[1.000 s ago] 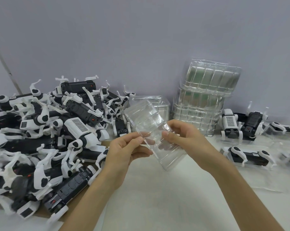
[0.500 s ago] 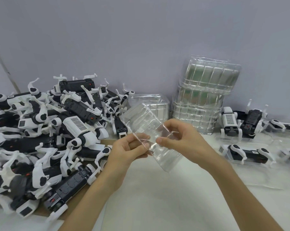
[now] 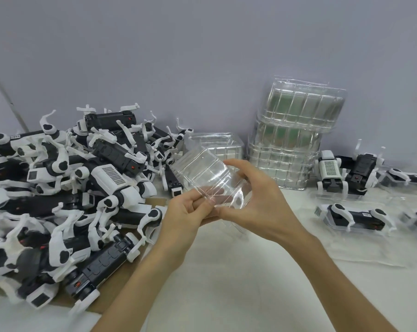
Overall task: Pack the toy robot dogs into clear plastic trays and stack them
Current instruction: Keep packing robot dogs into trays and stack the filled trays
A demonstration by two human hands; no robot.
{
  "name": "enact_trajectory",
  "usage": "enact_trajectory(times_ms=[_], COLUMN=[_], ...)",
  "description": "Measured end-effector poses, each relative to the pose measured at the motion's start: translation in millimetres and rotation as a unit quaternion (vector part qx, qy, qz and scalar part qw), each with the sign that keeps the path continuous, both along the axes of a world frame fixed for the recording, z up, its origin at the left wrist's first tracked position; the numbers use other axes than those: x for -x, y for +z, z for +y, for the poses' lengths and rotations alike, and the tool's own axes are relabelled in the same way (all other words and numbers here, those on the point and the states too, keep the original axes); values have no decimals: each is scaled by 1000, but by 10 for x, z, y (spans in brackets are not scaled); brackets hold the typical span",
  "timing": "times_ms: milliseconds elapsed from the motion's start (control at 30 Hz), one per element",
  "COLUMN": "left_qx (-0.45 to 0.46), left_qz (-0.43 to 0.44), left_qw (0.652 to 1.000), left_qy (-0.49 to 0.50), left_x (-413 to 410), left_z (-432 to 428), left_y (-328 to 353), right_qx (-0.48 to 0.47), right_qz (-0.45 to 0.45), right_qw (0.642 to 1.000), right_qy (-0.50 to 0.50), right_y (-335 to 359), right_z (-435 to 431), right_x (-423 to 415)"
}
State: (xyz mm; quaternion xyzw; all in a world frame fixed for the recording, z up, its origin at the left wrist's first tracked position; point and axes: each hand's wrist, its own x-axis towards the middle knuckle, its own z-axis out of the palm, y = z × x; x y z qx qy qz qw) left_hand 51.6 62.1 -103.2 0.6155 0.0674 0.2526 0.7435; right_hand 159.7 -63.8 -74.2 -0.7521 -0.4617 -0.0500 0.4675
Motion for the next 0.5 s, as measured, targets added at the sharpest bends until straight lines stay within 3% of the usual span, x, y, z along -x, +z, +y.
enact_trajectory(times_ms=[267, 500], left_qx=[50, 6], left_qz=[12, 54], left_qw=[999, 998], left_qy=[9, 29], left_x=[-18, -3], left_z=[-29, 24], left_y=[-9, -102], right_qx=[-14, -83], right_qz=[-72, -66], right_qw=[996, 987], right_qy=[-52, -120], right_y=[-67, 48], right_z=[34, -128], right_x=[-3, -231])
